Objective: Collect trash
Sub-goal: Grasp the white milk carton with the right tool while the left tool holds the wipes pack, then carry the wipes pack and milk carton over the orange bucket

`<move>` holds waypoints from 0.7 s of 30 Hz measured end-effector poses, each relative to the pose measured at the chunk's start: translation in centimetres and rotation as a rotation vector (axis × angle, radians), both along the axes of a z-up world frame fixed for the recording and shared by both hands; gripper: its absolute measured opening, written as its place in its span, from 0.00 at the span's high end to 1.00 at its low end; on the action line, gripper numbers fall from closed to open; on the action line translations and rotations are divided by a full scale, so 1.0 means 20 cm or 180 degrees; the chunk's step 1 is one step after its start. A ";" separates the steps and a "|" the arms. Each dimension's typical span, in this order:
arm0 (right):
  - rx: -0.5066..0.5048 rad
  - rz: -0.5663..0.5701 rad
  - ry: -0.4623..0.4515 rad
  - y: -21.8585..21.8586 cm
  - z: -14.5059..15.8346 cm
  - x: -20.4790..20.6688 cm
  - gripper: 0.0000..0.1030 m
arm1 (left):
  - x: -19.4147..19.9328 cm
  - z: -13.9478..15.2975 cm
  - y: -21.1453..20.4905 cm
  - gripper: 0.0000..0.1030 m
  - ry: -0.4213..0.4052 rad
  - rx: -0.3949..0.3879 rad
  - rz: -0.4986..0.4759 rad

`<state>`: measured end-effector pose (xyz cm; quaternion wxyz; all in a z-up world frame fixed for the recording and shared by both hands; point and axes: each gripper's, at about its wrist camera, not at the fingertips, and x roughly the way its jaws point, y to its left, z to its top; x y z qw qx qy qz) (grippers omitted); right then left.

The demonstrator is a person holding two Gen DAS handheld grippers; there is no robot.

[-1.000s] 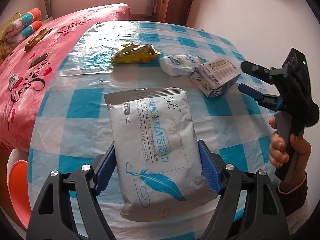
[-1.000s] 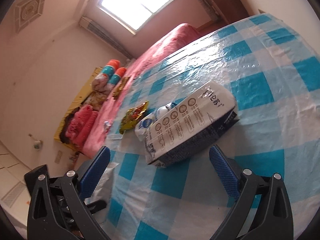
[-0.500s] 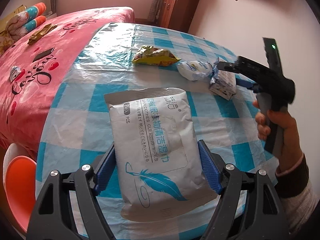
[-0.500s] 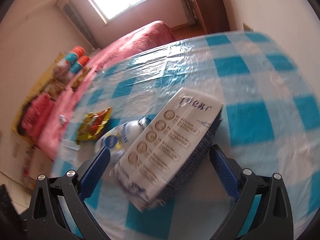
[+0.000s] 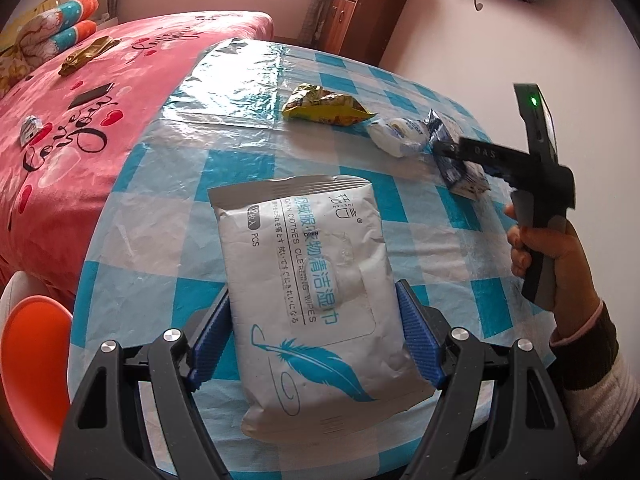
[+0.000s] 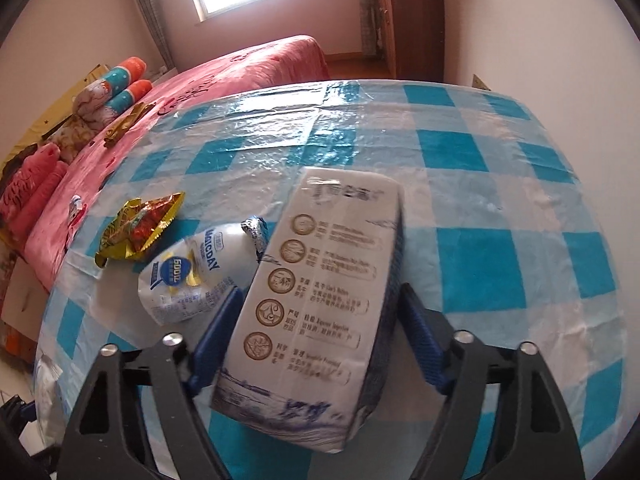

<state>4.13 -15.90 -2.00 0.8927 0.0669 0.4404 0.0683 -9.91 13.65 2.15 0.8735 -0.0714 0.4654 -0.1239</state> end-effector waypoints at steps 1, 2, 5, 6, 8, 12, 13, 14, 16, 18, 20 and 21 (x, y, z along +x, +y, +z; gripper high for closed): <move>-0.0017 -0.0023 -0.0007 -0.01 0.00 -0.02 0.34 | 0.00 0.00 0.01 0.24 -0.0008 -0.0016 0.0009; -0.0019 -0.0032 -0.0009 -0.01 0.00 -0.04 0.36 | 0.00 0.00 0.01 0.24 -0.0019 -0.0025 0.0018; -0.0019 -0.0028 -0.0027 -0.02 0.00 -0.09 0.36 | -0.02 0.00 0.03 0.24 -0.0038 -0.0047 0.0045; -0.0031 -0.0023 -0.0037 -0.02 0.00 -0.11 0.36 | -0.02 0.00 0.04 0.24 -0.0040 -0.0058 0.0054; -0.0023 -0.0022 -0.0049 -0.02 -0.01 -0.15 0.36 | -0.03 -0.01 0.05 0.24 -0.0048 -0.0068 0.0071; -0.0057 -0.0018 -0.0086 -0.02 0.00 -0.21 0.36 | -0.05 -0.02 0.07 0.24 -0.0061 -0.0104 0.0096; -0.0060 -0.0015 -0.0090 -0.02 0.00 -0.22 0.36 | -0.05 -0.02 0.07 0.24 -0.0069 -0.0108 0.0102; -0.0063 -0.0011 -0.0095 -0.02 0.00 -0.24 0.36 | -0.06 -0.02 0.08 0.24 -0.0071 -0.0115 0.0106; -0.0063 -0.0007 -0.0116 -0.01 0.02 -0.27 0.36 | -0.06 -0.02 0.09 0.24 -0.0078 -0.0133 0.0110; -0.0051 -0.0010 -0.0152 -0.01 0.03 -0.30 0.36 | -0.07 -0.02 0.09 0.24 -0.0095 -0.0141 0.0110; -0.0042 -0.0010 -0.0196 0.00 0.06 -0.33 0.36 | -0.08 -0.02 0.10 0.24 -0.0112 -0.0157 0.0110; -0.0036 -0.0005 -0.0212 0.00 0.07 -0.35 0.36 | -0.08 -0.01 0.11 0.24 -0.0123 -0.0163 0.0113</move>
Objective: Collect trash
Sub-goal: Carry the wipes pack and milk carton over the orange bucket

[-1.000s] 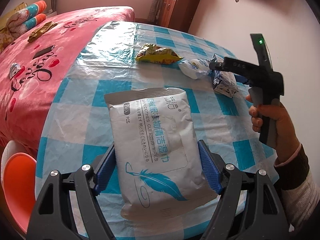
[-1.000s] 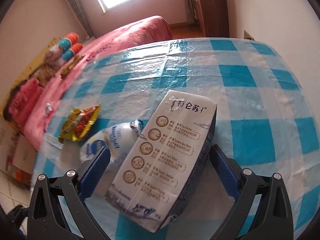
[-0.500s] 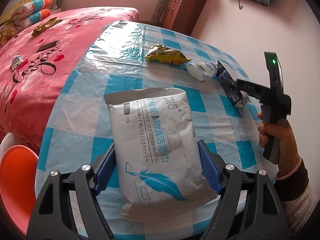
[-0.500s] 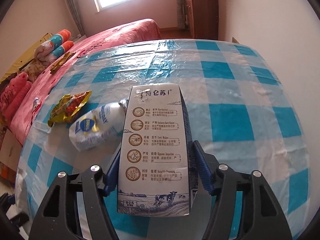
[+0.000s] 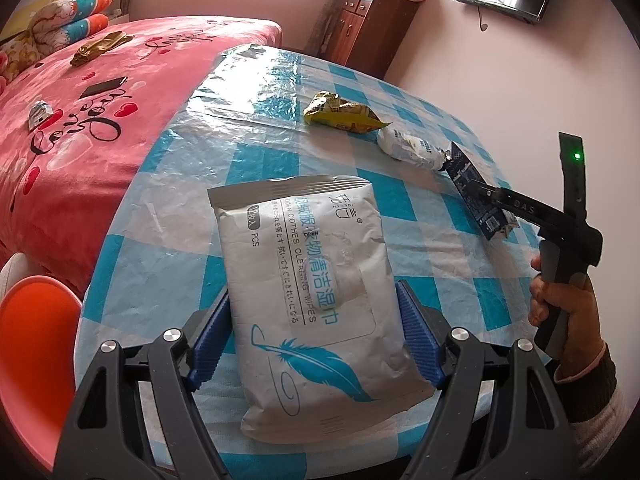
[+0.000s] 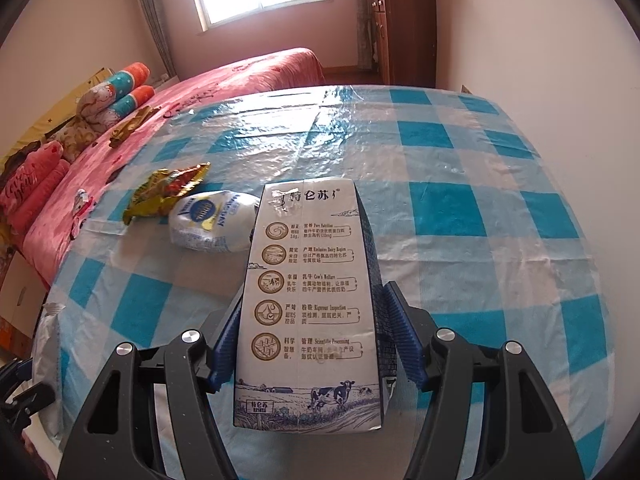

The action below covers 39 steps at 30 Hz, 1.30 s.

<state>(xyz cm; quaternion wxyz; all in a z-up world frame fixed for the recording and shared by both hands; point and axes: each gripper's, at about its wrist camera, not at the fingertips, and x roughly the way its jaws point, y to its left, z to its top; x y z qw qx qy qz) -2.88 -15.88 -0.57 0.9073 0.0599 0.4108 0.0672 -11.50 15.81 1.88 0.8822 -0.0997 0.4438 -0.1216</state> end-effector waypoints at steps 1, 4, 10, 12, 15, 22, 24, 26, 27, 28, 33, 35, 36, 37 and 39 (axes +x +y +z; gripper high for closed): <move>0.0001 0.0003 -0.0015 0.00 0.01 -0.01 0.36 | -0.01 0.01 0.01 0.24 -0.0019 -0.0007 0.0006; 0.0000 0.0015 -0.0073 0.02 0.05 -0.06 0.36 | -0.02 0.02 0.03 0.24 -0.0061 -0.0027 0.0023; 0.0033 0.0116 -0.0185 0.08 0.12 -0.16 0.36 | -0.06 0.04 0.08 0.24 -0.0130 -0.0074 0.0073; 0.0081 0.0169 -0.0195 0.10 0.13 -0.18 0.36 | -0.07 0.05 0.10 0.24 -0.0154 -0.0090 0.0089; 0.0121 0.0245 -0.0200 0.14 0.15 -0.20 0.36 | -0.08 0.06 0.12 0.24 -0.0193 -0.0103 0.0112; 0.0188 0.0444 -0.0188 0.26 0.18 -0.23 0.36 | -0.13 0.08 0.17 0.24 -0.0255 -0.0127 0.0175; 0.0212 0.0497 -0.0184 0.30 0.19 -0.24 0.36 | -0.14 0.09 0.19 0.24 -0.0267 -0.0134 0.0199; 0.0238 0.0579 -0.0175 0.35 0.20 -0.25 0.36 | -0.15 0.09 0.21 0.24 -0.0278 -0.0141 0.0224; 0.0252 0.0623 -0.0167 0.37 0.20 -0.26 0.36 | -0.15 0.09 0.22 0.24 -0.0284 -0.0143 0.0238; 0.0265 0.0661 -0.0159 0.40 0.20 -0.26 0.36 | -0.16 0.09 0.24 0.24 -0.0290 -0.0146 0.0258; 0.0385 0.0919 -0.0100 0.55 0.22 -0.28 0.36 | -0.19 0.10 0.32 0.24 -0.0321 -0.0145 0.0365; 0.0432 0.1031 -0.0071 0.61 0.23 -0.29 0.36 | -0.22 0.11 0.37 0.24 -0.0340 -0.0141 0.0439; 0.0456 0.1099 -0.0055 0.66 0.23 -0.29 0.36 | -0.23 0.11 0.40 0.24 -0.0348 -0.0133 0.0482; 0.0471 0.1150 -0.0045 0.69 0.24 -0.30 0.36 | -0.24 0.11 0.42 0.24 -0.0352 -0.0126 0.0519; 0.0499 0.1310 -0.0005 0.79 0.25 -0.31 0.36 | -0.26 0.11 0.47 0.24 -0.0354 -0.0110 0.0597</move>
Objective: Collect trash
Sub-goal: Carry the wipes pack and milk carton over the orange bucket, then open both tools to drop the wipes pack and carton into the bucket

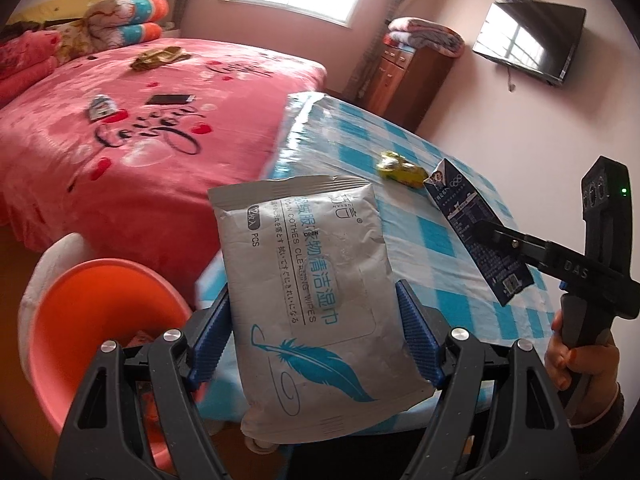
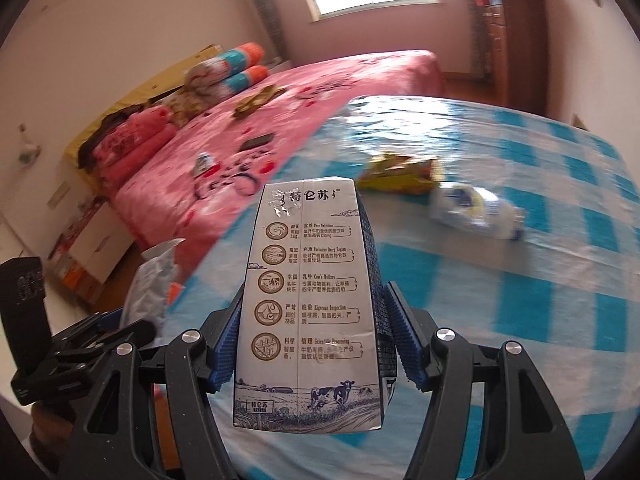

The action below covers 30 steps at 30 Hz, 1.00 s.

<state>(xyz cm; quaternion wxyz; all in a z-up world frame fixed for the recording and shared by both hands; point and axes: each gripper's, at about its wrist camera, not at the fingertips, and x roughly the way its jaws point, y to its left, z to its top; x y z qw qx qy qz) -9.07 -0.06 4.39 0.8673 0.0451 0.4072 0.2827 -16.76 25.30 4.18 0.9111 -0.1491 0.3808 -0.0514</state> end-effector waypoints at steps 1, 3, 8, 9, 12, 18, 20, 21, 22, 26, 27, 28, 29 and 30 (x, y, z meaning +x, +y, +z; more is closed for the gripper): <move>0.0014 0.0080 0.0017 0.05 0.00 -0.01 0.36 | -0.02 0.00 0.04 0.24 0.0007 0.0008 0.0069; 0.0032 0.0249 0.0046 0.15 0.01 -0.02 0.36 | -0.04 -0.01 0.10 0.24 0.0022 0.0015 0.0156; 0.0039 0.0688 0.0112 0.42 0.03 -0.06 0.36 | -0.14 -0.05 0.29 0.24 0.0124 0.0071 0.0460; 0.0036 0.0744 0.0120 0.46 0.03 -0.07 0.36 | -0.16 -0.07 0.33 0.24 0.0155 0.0078 0.0537; -0.0007 0.1025 0.0142 0.65 0.03 -0.11 0.36 | -0.21 -0.12 0.44 0.24 0.0243 0.0093 0.0735; -0.0117 0.1448 0.0170 0.96 -0.01 -0.20 0.36 | -0.28 -0.21 0.62 0.24 0.0397 0.0107 0.1019; -0.0153 0.1547 0.0180 1.03 -0.03 -0.21 0.36 | -0.29 -0.24 0.65 0.24 0.0446 0.0110 0.1072; -0.0179 0.1610 0.0188 1.08 -0.04 -0.23 0.36 | -0.30 -0.26 0.67 0.24 0.0473 0.0104 0.1099; -0.0197 0.1650 0.0193 1.12 -0.06 -0.23 0.36 | -0.31 -0.28 0.68 0.24 0.0494 0.0102 0.1118; -0.0317 0.1755 0.0259 1.26 -0.13 -0.24 0.33 | -0.31 -0.36 0.73 0.24 0.0650 0.0140 0.1220; -0.0303 0.1764 0.0316 1.27 -0.15 -0.23 0.26 | -0.31 -0.38 0.75 0.24 0.0720 0.0200 0.1298; -0.0271 0.1762 0.0358 1.27 -0.16 -0.22 0.22 | -0.32 -0.39 0.76 0.23 0.0754 0.0241 0.1337; -0.0229 0.1734 0.0395 1.26 -0.16 -0.21 0.17 | -0.32 -0.41 0.77 0.22 0.0793 0.0283 0.1378; -0.0214 0.1711 0.0407 1.24 -0.17 -0.21 0.15 | -0.32 -0.42 0.79 0.22 0.0822 0.0300 0.1411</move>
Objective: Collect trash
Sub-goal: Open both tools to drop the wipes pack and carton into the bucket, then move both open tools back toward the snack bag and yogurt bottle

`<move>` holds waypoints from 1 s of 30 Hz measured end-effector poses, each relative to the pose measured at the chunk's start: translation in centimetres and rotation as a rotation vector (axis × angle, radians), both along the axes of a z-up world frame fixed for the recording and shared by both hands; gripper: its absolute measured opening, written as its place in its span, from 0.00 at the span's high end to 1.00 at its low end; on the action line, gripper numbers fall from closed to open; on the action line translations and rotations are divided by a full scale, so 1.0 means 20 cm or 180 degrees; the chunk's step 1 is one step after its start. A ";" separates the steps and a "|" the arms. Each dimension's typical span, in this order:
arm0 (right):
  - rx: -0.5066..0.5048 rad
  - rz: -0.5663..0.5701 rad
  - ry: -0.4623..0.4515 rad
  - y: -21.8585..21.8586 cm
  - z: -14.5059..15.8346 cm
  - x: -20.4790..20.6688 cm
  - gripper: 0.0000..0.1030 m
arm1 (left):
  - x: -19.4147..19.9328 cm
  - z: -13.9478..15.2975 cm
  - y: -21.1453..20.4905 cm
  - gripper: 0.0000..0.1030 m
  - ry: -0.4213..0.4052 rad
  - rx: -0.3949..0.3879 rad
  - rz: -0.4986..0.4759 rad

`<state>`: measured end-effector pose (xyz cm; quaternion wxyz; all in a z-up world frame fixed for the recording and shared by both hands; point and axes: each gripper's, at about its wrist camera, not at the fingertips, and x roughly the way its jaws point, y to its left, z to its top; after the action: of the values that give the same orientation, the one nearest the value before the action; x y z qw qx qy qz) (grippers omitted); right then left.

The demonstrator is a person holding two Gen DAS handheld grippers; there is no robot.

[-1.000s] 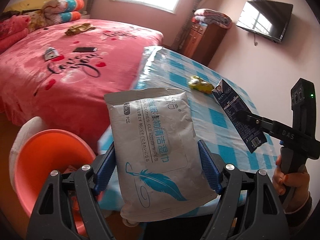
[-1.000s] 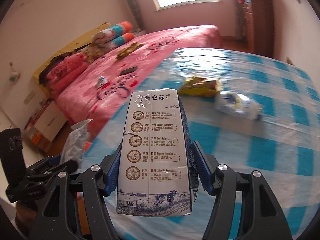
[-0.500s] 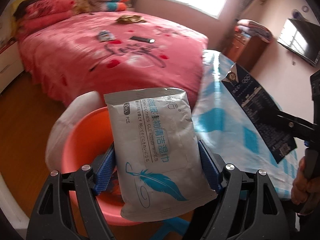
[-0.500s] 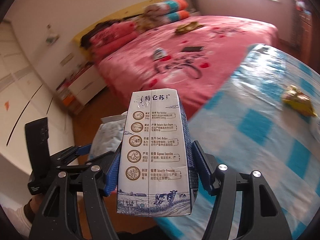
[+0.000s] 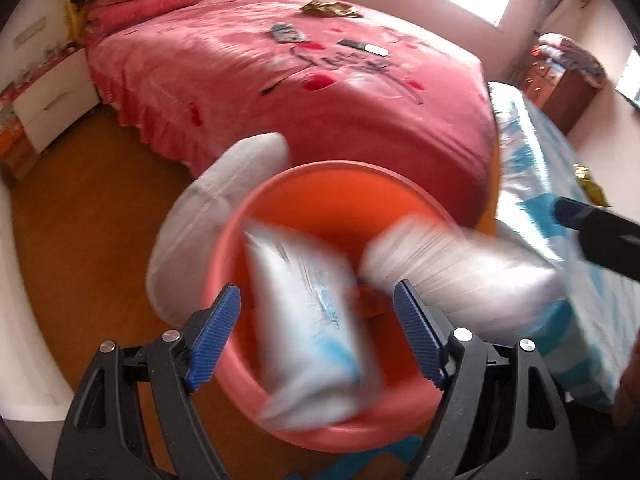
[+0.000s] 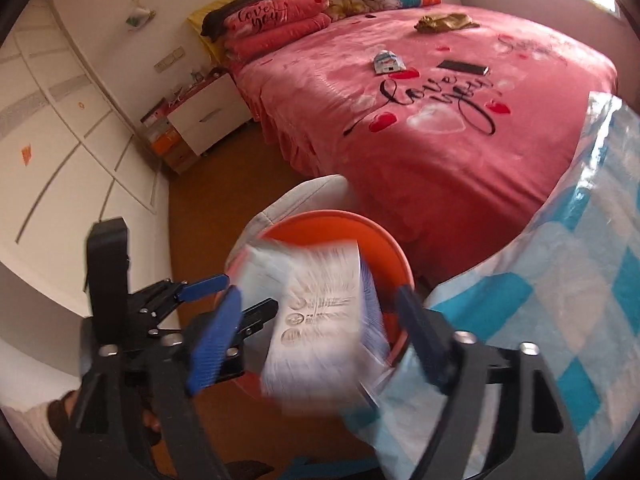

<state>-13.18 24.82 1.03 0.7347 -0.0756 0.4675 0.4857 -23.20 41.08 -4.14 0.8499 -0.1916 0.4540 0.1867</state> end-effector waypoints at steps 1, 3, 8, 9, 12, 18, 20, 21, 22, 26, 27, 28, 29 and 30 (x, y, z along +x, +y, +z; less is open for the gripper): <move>0.0008 -0.0032 0.0000 -0.02 0.00 0.01 0.15 | -0.01 0.00 0.01 0.22 0.0012 -0.0003 0.0023; 0.0011 -0.0090 -0.0043 -0.06 0.01 0.02 0.14 | -0.01 -0.01 0.03 0.22 0.0018 -0.0012 0.0079; 0.0027 -0.0273 -0.0153 -0.17 0.03 0.05 0.14 | 0.00 0.01 0.03 0.22 -0.0010 -0.0018 0.0080; 0.0042 -0.0299 -0.0140 -0.18 0.03 0.05 0.14 | 0.00 0.01 0.02 0.22 -0.0014 -0.0020 0.0070; 0.0102 -0.0386 -0.0079 -0.25 0.04 0.08 0.14 | 0.01 0.02 -0.01 0.22 -0.0037 -0.0035 0.0028; 0.0138 -0.0520 -0.0127 -0.35 0.05 0.07 0.12 | 0.04 0.05 -0.07 0.21 -0.0105 -0.0094 -0.0057; 0.0148 -0.0557 -0.0158 -0.38 0.05 0.06 0.11 | 0.05 0.06 -0.09 0.21 -0.0124 -0.0113 -0.0077; 0.0149 -0.0567 -0.0175 -0.39 0.05 0.05 0.11 | 0.06 0.07 -0.10 0.21 -0.0130 -0.0124 -0.0089; 0.0146 -0.0578 -0.0194 -0.40 0.05 0.05 0.11 | 0.07 0.07 -0.11 0.21 -0.0132 -0.0137 -0.0106; 0.0159 -0.0621 -0.0206 -0.45 0.05 0.05 0.11 | 0.09 0.10 -0.16 0.21 -0.0150 -0.0135 -0.0183; 0.0164 -0.0634 -0.0213 -0.46 0.05 0.05 0.11 | 0.10 0.11 -0.17 0.21 -0.0157 -0.0128 -0.0208; 0.0169 -0.0655 -0.0228 -0.47 0.05 0.05 0.11 | 0.11 0.12 -0.19 0.21 -0.0159 -0.0124 -0.0225; 0.0170 -0.0672 -0.0239 -0.49 0.06 0.05 0.10 | 0.11 0.13 -0.21 0.21 -0.0166 -0.0115 -0.0250; 0.0179 -0.0692 -0.0244 -0.51 0.06 0.05 0.09 | 0.12 0.14 -0.22 0.21 -0.0171 -0.0111 -0.0261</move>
<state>-12.15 14.70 2.24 0.8023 -0.0223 0.4306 0.4128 -20.87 36.73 -1.43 0.8653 -0.1926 0.4417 0.1385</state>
